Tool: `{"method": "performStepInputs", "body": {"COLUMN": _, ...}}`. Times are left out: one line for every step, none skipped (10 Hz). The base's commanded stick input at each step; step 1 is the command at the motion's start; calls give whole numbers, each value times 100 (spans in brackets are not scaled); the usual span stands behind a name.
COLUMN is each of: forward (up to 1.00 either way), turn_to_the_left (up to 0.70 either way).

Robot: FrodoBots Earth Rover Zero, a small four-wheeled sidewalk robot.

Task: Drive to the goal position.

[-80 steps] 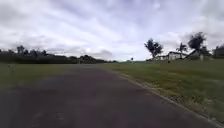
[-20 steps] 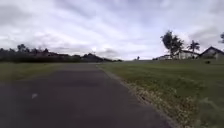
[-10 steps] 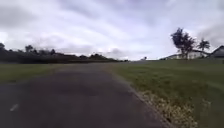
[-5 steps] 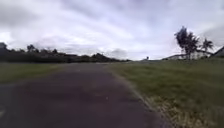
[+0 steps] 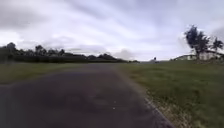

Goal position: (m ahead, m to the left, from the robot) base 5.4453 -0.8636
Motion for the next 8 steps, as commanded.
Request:
{"method": "performStepInputs", "body": {"forward": 70, "turn_to_the_left": 35}}
{"method": "performStepInputs", "body": {"forward": 70, "turn_to_the_left": 32}}
{"method": "performStepInputs", "body": {"forward": 70, "turn_to_the_left": 12}}
{"method": "performStepInputs", "body": {"forward": 70, "turn_to_the_left": 3}}
{"method": "performStepInputs", "body": {"forward": 70, "turn_to_the_left": 2}}
{"method": "performStepInputs", "body": {"forward": 70, "turn_to_the_left": 1}}
{"method": "performStepInputs", "body": {"forward": 70, "turn_to_the_left": 0}}
{"method": "performStepInputs", "body": {"forward": 70, "turn_to_the_left": 0}}
